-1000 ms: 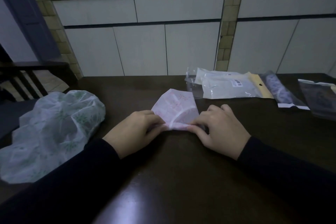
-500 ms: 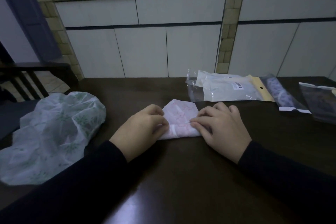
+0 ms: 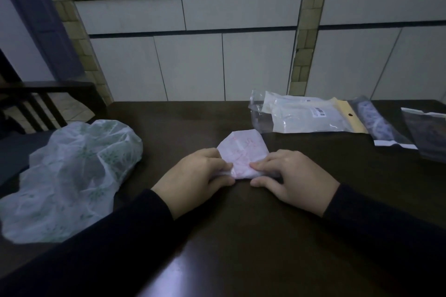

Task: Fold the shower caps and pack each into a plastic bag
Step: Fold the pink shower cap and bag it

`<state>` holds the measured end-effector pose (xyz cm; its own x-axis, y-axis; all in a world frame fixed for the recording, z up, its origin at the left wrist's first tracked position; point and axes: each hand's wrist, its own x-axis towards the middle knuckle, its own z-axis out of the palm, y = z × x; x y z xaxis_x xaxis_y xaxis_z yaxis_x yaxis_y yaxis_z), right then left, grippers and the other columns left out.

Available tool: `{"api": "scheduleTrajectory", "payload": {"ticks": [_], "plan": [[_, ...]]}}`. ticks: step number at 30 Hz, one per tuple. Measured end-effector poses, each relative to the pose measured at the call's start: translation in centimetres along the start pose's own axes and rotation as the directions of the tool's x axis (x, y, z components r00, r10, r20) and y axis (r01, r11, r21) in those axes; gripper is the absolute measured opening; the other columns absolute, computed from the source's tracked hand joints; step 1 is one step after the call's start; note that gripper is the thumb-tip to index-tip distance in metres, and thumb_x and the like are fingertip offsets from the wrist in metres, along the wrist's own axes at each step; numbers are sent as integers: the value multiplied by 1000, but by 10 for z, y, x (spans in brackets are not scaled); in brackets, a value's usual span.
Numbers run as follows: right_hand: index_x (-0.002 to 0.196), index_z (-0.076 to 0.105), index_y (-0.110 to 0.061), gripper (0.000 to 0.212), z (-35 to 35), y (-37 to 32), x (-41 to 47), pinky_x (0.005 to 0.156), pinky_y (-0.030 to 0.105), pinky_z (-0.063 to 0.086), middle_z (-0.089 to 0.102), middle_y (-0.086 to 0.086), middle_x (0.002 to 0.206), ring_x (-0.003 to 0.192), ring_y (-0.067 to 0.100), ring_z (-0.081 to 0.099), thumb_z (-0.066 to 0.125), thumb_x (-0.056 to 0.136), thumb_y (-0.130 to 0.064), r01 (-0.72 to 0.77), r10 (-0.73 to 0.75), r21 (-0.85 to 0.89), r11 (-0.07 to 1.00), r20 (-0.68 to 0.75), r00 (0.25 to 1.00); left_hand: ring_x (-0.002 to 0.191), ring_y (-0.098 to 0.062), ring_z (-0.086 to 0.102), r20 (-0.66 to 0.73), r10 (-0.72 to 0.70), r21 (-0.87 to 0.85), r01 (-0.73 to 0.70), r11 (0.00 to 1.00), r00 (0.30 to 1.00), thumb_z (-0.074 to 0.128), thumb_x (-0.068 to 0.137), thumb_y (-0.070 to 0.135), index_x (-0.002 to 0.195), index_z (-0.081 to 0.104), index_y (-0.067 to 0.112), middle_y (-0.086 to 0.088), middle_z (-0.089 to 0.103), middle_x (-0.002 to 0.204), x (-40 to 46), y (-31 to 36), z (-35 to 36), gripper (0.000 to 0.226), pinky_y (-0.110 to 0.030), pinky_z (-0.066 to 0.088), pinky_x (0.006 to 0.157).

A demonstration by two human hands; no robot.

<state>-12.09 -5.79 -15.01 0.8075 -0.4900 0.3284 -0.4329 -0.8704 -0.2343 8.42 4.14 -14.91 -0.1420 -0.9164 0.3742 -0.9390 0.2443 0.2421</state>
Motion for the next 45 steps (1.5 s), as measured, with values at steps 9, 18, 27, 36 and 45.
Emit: {"api": "scheduleTrajectory", "payload": {"ticks": [9,18,27,36,45], "plan": [[94,76,-19,21,0,-4,-3,69,22,49,73,-2,80,72,10,62,61,90,-33,10,-9,14,1000,-84,996,74,-9,60,40,11,22,-12,1000,999,34,90,53,94,73,21,8,61,80,0,5,-8,50,-24,49,68],[95,73,-17,17,0,-7,0,74,15,44,68,-6,83,78,3,59,62,90,-28,-84,106,152,985,-142,984,75,-13,65,-53,-156,-44,154,987,986,57,94,31,98,66,25,4,71,82,1,7,-6,12,-29,50,70],[107,70,-17,22,3,-8,2,81,28,47,61,1,96,90,14,55,59,91,-27,-24,27,18,1000,-160,987,102,-8,48,-32,-114,37,115,993,993,63,90,32,106,71,24,9,51,109,6,2,-7,19,-21,40,88],[123,62,-21,41,-1,-10,0,89,23,39,62,-3,107,97,14,51,50,94,-46,25,-27,-59,998,-21,999,81,-19,55,16,-47,72,45,996,999,48,90,25,105,69,17,-1,63,94,-3,6,1,27,-39,51,74],[128,58,-21,38,2,-4,-1,93,35,42,49,1,118,106,16,48,45,97,-37,50,-46,-87,995,44,998,89,-19,53,46,-76,95,71,993,996,60,90,39,95,70,14,-1,58,94,1,10,1,27,-32,45,79]]}}
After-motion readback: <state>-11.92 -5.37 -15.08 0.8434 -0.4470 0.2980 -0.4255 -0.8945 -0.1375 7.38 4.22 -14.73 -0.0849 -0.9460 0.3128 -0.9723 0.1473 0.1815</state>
